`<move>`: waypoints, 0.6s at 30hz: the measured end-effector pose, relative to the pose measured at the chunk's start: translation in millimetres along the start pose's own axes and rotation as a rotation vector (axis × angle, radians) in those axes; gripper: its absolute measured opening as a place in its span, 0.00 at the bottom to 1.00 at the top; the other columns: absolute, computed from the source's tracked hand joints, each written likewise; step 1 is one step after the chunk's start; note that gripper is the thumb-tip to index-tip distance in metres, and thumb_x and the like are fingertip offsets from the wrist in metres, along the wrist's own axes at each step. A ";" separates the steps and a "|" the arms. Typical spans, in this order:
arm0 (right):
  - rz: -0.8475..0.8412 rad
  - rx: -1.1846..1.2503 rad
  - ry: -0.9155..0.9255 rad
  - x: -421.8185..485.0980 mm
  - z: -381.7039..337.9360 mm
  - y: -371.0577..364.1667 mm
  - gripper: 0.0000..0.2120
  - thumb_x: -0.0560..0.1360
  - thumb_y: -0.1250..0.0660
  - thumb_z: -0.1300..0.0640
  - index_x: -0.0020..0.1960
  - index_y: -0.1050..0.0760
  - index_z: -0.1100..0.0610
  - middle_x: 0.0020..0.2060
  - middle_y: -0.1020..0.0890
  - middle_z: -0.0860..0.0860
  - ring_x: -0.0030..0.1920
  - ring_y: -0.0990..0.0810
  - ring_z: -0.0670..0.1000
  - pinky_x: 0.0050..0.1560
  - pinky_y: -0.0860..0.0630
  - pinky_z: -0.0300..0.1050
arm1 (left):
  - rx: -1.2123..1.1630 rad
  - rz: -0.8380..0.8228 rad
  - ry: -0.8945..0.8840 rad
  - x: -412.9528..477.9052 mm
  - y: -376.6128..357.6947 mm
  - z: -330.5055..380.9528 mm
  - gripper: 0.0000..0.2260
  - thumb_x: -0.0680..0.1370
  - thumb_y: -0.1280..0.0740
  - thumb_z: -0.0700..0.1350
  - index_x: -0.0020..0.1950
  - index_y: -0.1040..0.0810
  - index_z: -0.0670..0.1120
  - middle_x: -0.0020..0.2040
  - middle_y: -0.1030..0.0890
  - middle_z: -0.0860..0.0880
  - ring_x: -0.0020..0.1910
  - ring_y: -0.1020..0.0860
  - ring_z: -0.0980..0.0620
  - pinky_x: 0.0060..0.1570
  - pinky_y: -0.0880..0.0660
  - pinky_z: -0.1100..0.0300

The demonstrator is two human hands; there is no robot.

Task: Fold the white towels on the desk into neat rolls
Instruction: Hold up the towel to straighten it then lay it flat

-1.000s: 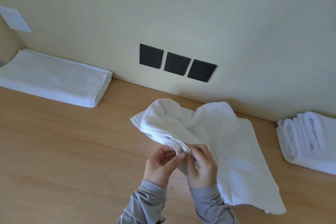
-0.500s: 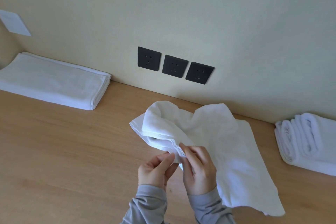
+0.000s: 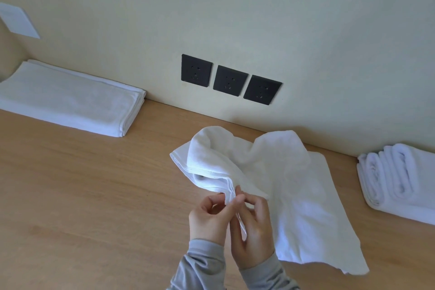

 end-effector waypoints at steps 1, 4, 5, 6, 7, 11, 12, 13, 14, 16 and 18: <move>-0.019 0.010 -0.001 -2.0 -0.4 -3.1 0.18 0.74 0.43 0.61 0.56 0.23 0.69 0.47 0.26 0.57 0.51 0.26 0.44 0.48 0.22 0.41 | 0.066 0.027 -0.025 0.4 2.2 3.2 0.16 0.59 0.19 0.38 0.38 0.23 0.41 0.30 0.23 0.49 0.30 0.24 0.54 0.33 0.26 0.68; -0.042 0.049 -0.006 -8.9 -0.6 -8.9 0.22 0.66 0.43 0.74 0.59 0.26 0.71 0.47 0.26 0.57 0.50 0.25 0.43 0.51 0.24 0.36 | 0.147 0.087 -0.057 1.7 12.4 9.8 0.13 0.62 0.21 0.37 0.37 0.24 0.42 0.30 0.25 0.49 0.29 0.27 0.54 0.29 0.29 0.71; -0.037 0.078 -0.011 -9.5 1.2 -8.6 0.26 0.63 0.44 0.77 0.60 0.27 0.71 0.47 0.26 0.57 0.50 0.25 0.43 0.51 0.24 0.35 | 0.154 0.092 -0.063 3.6 16.3 10.2 0.11 0.63 0.22 0.37 0.36 0.24 0.42 0.30 0.25 0.49 0.30 0.27 0.53 0.31 0.29 0.69; -0.034 0.127 -0.030 -9.0 6.4 -7.2 0.28 0.61 0.45 0.78 0.60 0.27 0.70 0.47 0.25 0.55 0.51 0.24 0.43 0.51 0.24 0.35 | 0.162 0.091 -0.069 5.5 19.7 10.6 0.10 0.64 0.22 0.37 0.37 0.23 0.40 0.31 0.25 0.47 0.32 0.27 0.51 0.34 0.28 0.66; -0.047 0.206 -0.086 -7.2 12.7 -6.4 0.28 0.61 0.46 0.77 0.60 0.26 0.67 0.47 0.23 0.53 0.51 0.22 0.45 0.51 0.23 0.37 | 0.166 0.088 -0.080 7.4 22.9 12.0 0.08 0.65 0.23 0.36 0.37 0.22 0.38 0.32 0.24 0.45 0.33 0.26 0.50 0.37 0.28 0.63; -0.172 0.330 -0.179 14.7 15.9 -11.1 0.25 0.64 0.47 0.73 0.53 0.22 0.58 0.48 0.21 0.50 0.49 0.19 0.49 0.48 0.21 0.45 | 0.194 0.111 -0.147 13.3 36.6 27.4 0.06 0.66 0.25 0.34 0.34 0.21 0.36 0.31 0.22 0.44 0.33 0.25 0.48 0.38 0.26 0.59; -0.198 0.319 -0.152 22.2 10.0 -14.3 0.24 0.64 0.46 0.73 0.53 0.23 0.57 0.48 0.21 0.51 0.48 0.20 0.48 0.48 0.21 0.43 | 0.193 0.117 -0.164 15.3 40.4 33.9 0.06 0.66 0.25 0.33 0.33 0.21 0.37 0.30 0.22 0.45 0.32 0.26 0.49 0.37 0.26 0.60; -0.214 0.308 -0.125 29.4 4.2 -18.3 0.23 0.64 0.45 0.74 0.52 0.23 0.57 0.47 0.21 0.52 0.48 0.20 0.47 0.47 0.22 0.41 | 0.183 0.118 -0.184 18.0 44.9 41.6 0.06 0.66 0.25 0.33 0.32 0.21 0.37 0.28 0.22 0.47 0.31 0.25 0.50 0.36 0.26 0.60; -0.227 0.306 -0.102 35.1 -1.8 -23.7 0.22 0.65 0.43 0.74 0.53 0.23 0.56 0.47 0.21 0.52 0.48 0.21 0.47 0.47 0.22 0.40 | 0.169 0.117 -0.202 20.9 50.1 50.3 0.07 0.66 0.25 0.32 0.32 0.22 0.38 0.27 0.22 0.48 0.30 0.25 0.50 0.36 0.25 0.60; -0.240 0.317 -0.085 40.9 -14.8 -36.2 0.21 0.68 0.41 0.73 0.54 0.24 0.56 0.48 0.21 0.51 0.49 0.21 0.47 0.47 0.23 0.38 | 0.150 0.093 -0.245 27.0 61.1 72.0 0.08 0.65 0.24 0.32 0.31 0.22 0.38 0.25 0.22 0.50 0.28 0.25 0.52 0.35 0.25 0.59; -0.256 0.347 -0.077 38.6 -30.2 -51.9 0.19 0.70 0.40 0.70 0.57 0.25 0.56 0.49 0.22 0.51 0.51 0.21 0.47 0.48 0.23 0.38 | 0.190 0.047 -0.305 34.8 74.2 95.5 0.08 0.61 0.25 0.38 0.31 0.23 0.37 0.25 0.22 0.50 0.27 0.26 0.54 0.33 0.26 0.61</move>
Point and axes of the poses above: each hand's wrist, its own x-axis towards the middle knuckle, its own y-axis out of the back of the hand, z = x × y, the point moved 9 cm from there along x, towards the middle knuckle
